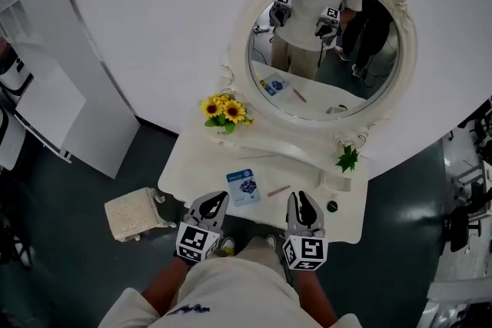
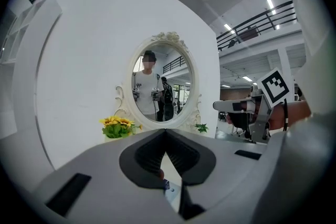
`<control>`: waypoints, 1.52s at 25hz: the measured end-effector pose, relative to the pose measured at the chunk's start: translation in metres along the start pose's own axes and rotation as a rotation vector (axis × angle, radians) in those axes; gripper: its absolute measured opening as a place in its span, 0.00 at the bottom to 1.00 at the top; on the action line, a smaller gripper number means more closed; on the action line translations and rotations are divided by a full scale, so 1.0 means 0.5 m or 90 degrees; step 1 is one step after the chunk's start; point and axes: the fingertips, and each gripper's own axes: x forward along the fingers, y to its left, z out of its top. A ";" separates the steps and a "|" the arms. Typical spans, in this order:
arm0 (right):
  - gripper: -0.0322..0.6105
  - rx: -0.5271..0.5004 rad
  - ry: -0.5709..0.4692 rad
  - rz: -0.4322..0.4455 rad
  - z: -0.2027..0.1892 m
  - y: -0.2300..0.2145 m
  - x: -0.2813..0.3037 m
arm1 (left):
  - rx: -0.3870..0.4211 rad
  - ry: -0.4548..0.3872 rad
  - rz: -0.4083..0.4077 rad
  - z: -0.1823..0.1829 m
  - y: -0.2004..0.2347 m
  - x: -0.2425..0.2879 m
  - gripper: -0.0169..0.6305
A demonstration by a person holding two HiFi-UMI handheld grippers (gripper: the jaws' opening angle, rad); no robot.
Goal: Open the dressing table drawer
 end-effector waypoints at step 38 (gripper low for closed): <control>0.07 -0.027 -0.003 0.028 0.065 0.103 -0.065 | -0.009 -0.061 -0.041 0.072 -0.014 -0.071 0.04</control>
